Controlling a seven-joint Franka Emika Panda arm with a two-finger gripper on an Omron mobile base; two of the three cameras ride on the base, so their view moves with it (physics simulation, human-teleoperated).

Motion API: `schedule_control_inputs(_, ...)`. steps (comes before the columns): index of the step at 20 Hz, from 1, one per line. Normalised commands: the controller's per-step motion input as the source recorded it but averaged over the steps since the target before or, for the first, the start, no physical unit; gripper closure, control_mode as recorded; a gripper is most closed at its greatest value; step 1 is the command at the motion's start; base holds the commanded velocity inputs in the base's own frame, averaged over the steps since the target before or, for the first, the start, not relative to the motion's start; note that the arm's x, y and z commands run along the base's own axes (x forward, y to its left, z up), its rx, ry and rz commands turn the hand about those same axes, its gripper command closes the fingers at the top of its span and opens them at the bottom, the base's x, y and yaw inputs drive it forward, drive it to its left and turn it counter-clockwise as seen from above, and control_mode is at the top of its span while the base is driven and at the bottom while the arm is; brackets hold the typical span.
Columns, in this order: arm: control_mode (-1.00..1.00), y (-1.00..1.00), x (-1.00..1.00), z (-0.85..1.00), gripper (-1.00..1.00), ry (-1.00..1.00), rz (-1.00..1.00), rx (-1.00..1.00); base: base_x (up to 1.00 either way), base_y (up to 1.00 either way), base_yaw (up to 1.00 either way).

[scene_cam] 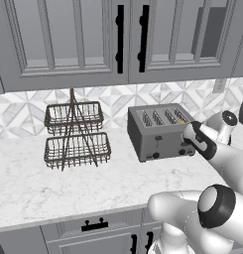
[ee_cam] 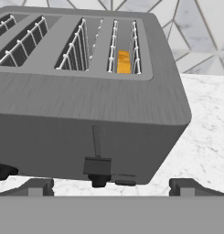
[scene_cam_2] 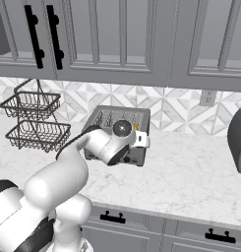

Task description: Start the toaster. Once the lever pops up, take the bread to the plate on the dining counter.

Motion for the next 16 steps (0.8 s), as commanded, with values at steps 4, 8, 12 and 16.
schedule_control_inputs(4,-1.0,0.0,0.0,0.0,-1.0,0.0,0.0,0.0,0.0,0.0,0.0)
schedule_control_inputs(8,-1.0,0.0,0.0,0.0,-1.0,0.0,0.0,0.0,0.0,0.0,0.0)
schedule_control_inputs(12,-1.0,0.0,0.0,0.0,-1.0,0.0,0.0,0.0,0.0,0.0,0.0)
schedule_control_inputs(16,-1.0,0.0,0.0,0.0,-1.0,0.0,0.0,0.0,0.0,0.0,0.0)
